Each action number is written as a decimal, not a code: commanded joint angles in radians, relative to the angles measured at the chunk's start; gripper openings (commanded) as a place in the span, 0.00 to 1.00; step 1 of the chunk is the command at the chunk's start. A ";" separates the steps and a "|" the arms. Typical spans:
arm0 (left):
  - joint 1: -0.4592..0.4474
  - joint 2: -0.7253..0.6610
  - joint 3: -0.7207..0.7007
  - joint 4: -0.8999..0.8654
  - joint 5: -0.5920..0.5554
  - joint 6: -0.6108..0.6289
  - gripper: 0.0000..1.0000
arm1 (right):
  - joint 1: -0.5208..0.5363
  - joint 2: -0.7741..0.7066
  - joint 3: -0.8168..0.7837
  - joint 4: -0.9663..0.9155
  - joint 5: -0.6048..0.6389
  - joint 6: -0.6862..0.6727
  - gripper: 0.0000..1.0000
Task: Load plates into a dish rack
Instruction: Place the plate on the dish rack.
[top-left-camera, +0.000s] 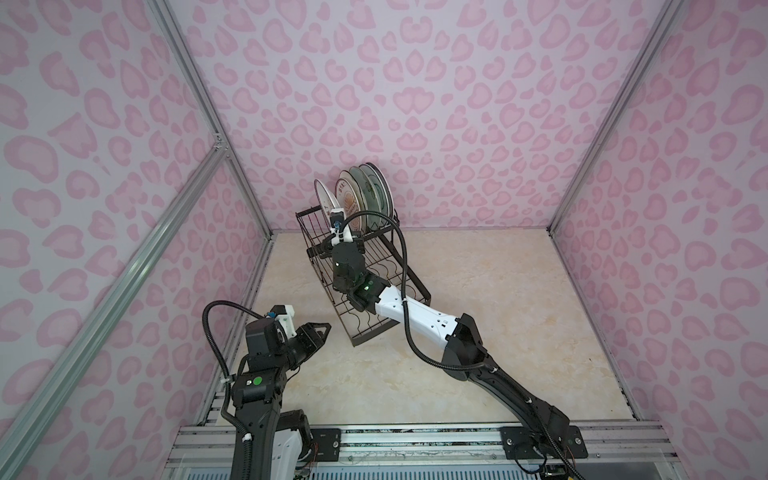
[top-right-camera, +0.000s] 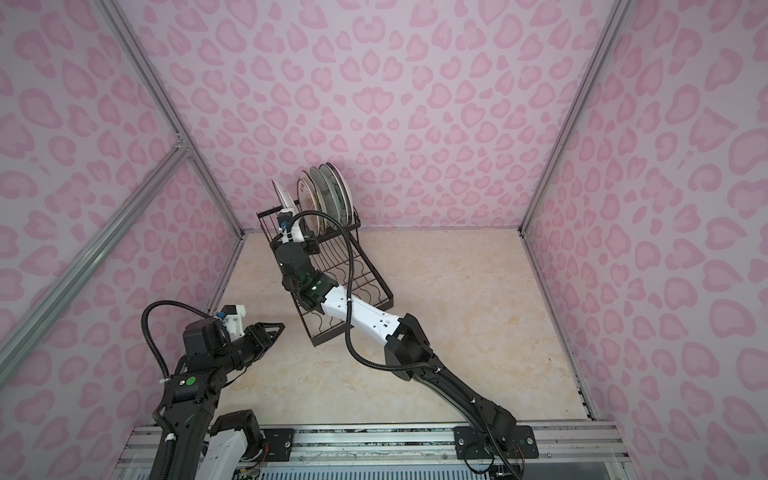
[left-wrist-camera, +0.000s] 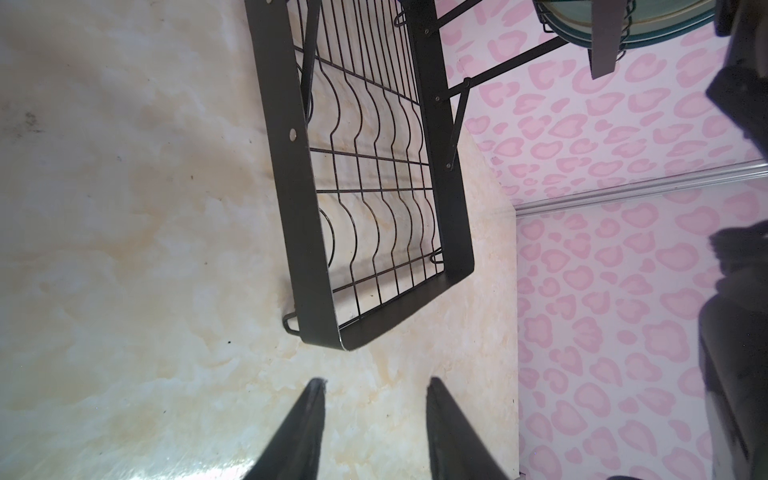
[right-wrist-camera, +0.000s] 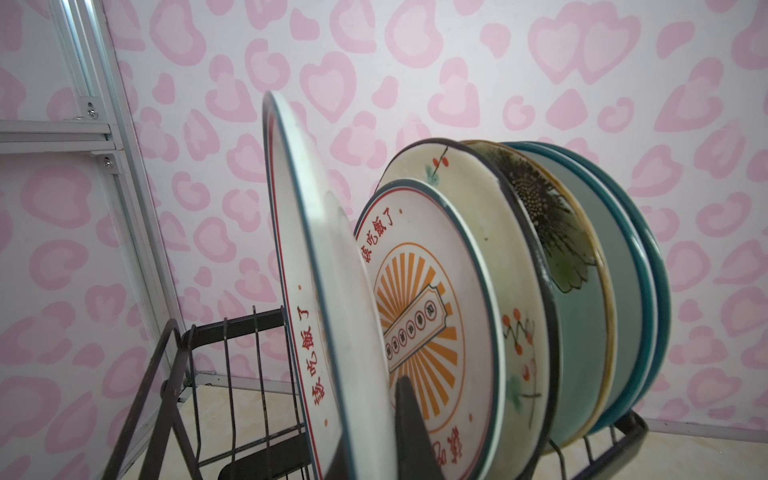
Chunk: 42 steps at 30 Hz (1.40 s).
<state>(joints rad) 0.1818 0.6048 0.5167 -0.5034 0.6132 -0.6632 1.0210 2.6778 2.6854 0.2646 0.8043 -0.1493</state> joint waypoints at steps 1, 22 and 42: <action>-0.001 0.001 -0.004 -0.006 0.015 0.007 0.43 | 0.003 0.017 0.008 0.050 0.021 0.003 0.00; -0.004 0.001 0.011 -0.024 0.015 0.017 0.43 | -0.001 0.037 0.030 0.060 0.027 0.008 0.00; -0.006 0.012 0.006 -0.016 0.009 0.021 0.43 | -0.014 0.047 0.033 0.038 0.021 0.041 0.15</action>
<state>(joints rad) 0.1764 0.6170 0.5194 -0.5285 0.6197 -0.6548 1.0069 2.7117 2.7132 0.2783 0.8089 -0.1234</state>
